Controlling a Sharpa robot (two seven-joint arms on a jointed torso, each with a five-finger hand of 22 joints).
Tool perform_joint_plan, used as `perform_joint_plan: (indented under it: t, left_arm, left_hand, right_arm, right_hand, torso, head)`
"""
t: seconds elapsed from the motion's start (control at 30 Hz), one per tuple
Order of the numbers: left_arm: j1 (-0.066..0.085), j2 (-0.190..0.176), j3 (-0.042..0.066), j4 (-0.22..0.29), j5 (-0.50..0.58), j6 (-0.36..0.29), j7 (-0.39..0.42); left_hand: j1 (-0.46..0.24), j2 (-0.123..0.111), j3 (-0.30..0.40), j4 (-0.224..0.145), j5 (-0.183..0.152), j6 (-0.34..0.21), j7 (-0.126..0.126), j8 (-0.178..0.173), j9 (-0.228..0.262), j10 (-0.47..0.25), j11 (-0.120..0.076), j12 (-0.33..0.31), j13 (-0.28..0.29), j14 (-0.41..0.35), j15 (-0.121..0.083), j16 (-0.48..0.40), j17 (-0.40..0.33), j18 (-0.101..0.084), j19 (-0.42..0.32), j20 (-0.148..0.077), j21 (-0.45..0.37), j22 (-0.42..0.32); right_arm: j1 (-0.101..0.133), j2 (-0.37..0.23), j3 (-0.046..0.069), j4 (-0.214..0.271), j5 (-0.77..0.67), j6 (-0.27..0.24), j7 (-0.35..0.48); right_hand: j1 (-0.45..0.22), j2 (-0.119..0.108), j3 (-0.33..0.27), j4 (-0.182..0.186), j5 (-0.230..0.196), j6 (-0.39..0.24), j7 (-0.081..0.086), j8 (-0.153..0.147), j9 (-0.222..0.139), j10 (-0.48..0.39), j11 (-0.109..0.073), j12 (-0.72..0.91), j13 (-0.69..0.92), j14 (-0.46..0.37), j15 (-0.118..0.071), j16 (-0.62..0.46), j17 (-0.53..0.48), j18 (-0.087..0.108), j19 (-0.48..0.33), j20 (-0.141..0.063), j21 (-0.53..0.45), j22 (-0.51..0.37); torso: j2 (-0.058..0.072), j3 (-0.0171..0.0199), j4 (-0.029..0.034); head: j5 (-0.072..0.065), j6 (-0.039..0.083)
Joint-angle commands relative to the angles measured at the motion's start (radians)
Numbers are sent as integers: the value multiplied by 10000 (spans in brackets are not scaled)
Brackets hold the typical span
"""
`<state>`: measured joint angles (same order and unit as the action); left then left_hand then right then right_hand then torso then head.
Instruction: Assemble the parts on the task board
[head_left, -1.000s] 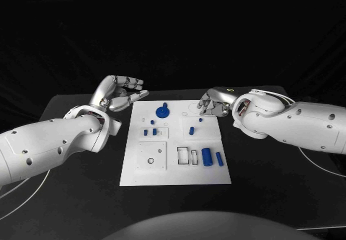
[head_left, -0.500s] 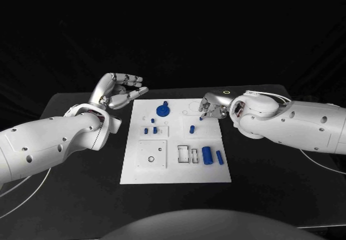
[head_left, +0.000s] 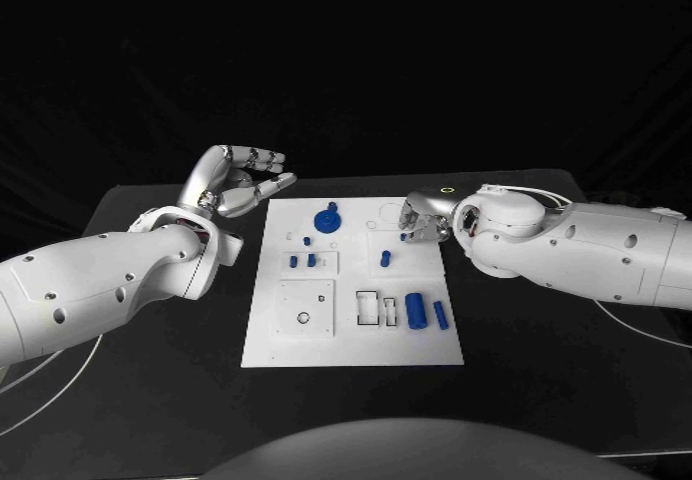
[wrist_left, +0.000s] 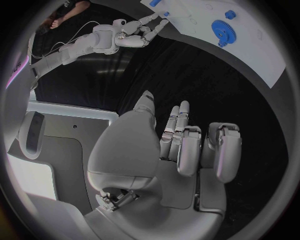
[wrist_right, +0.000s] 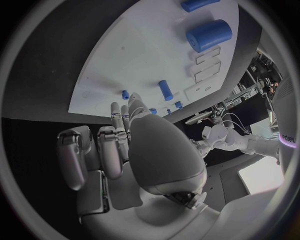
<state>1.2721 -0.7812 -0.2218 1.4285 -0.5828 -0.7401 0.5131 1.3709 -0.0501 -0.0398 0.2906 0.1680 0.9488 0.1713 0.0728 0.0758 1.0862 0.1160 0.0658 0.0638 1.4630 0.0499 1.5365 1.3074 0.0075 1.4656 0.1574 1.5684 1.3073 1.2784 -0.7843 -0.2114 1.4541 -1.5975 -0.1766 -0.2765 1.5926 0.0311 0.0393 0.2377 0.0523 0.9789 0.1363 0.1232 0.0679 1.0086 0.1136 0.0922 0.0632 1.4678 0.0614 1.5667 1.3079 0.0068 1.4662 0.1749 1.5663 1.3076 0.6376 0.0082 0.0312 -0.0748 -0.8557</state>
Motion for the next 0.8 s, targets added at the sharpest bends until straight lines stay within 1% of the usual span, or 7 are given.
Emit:
perform_joint_plan:
  t: [0.03, 0.2, 0.3, 0.4, 0.53, 0.67, 0.8]
  left_arm:
    - [2, -10, 5, 4, 56, -49, 74]
    - [2, -19, 5, 9, 53, -43, 70]
    - [2, -25, 5, 16, 47, -37, 70]
    - [2, -29, 5, 11, 40, -24, 62]
    - [2, -43, 5, 15, 37, -25, 67]
    - [3, -30, 4, 6, 36, -19, 71]
    - [3, -27, 4, 4, 35, -12, 70]
  left_hand:
    - [71, 51, -62, 8, 69, 63, -14, -32, -9, -65, -5, -18, -5, 787, -35, -42, 1799, -75, 1052, -71, 24, 2635]
    - [91, 76, -68, 7, 77, 75, -16, -29, -8, -67, -7, -13, -3, 773, -36, -61, 1763, -75, 1052, -69, 24, 2635]
    - [91, 76, -68, 7, 77, 75, -16, -29, -8, -67, -7, -13, -3, 773, -36, -61, 1763, -75, 1052, -69, 24, 2635]
    - [115, 113, -74, 7, 86, 82, -19, -30, -8, -57, -10, -2, 2, 771, -38, -64, 1760, -75, 1052, -67, 24, 2635]
    - [117, 116, -75, 7, 86, 82, -20, -30, -8, -55, -11, -1, 2, 770, -39, -65, 1759, -75, 1052, -67, 24, 2635]
    - [130, 128, -78, 5, 92, 83, -21, -31, -9, -49, -13, 4, 4, 766, -40, -70, 1748, -75, 1052, -67, 24, 2635]
    - [145, 141, -80, 3, 98, 85, -23, -32, -9, -43, -14, 8, 6, 769, -42, -67, 1757, -75, 1052, -66, 24, 2635]
  right_arm:
    - [-30, 101, 2, -55, -323, 767, -300]
    - [-67, 191, 2, -92, -341, 880, -487]
    - [-84, 216, 2, -121, -339, 797, -516]
    - [-102, 263, 3, -176, -318, 681, -458]
    - [-111, 356, 3, -232, -309, 668, -460]
    - [-115, 439, 3, -292, -307, 582, -509]
    - [-118, 481, 4, -329, -303, 507, -568]
  right_hand:
    - [42, -31, 26, -82, -43, -23, 57, -59, -7, -42, -2, -43, -3, 1030, -105, 41, 2628, -68, 1046, -81, 45, 2632]
    - [83, 35, 88, -109, -37, 24, 44, -78, 3, 69, -46, -19, 7, 1030, -164, 41, 2628, -68, 1046, -148, 45, 2632]
    - [99, 60, 118, -121, -36, 48, 45, -87, 7, 121, -66, -10, 8, 1030, -190, 41, 2628, -68, 1046, -175, 45, 2632]
    - [116, 100, 171, -130, -34, 149, 19, -73, 24, 263, -105, 22, 10, 1030, -236, 41, 2628, -68, 1046, -225, 45, 2632]
    - [106, 101, 179, -124, -33, 172, 13, -75, 26, 300, -114, 27, 8, 1030, -249, 41, 2628, -68, 1046, -239, 45, 2632]
    - [68, 107, 187, -98, -30, 154, 21, -108, 18, 342, -114, 23, 3, 1030, -258, 41, 2628, -68, 1046, -257, 45, 2632]
    - [62, 112, 204, -95, -27, 140, 27, -134, 12, 388, -113, 28, 2, 1030, -254, 41, 2628, -68, 1046, -264, 45, 2632]
  torso:
    - [2, -9, -13]
    - [18, -2, 12]
    - [11, 2, 2]
    - [2, -10, -4]
    - [5, 3, -19]
    - [4, -10, 17]
    - [6, -9, -3]
  head:
    - [16, -24]
    - [11, -22]
    - [53, -35]
    - [108, -72]
    - [178, -52]
    - [149, -55]
    - [156, -48]
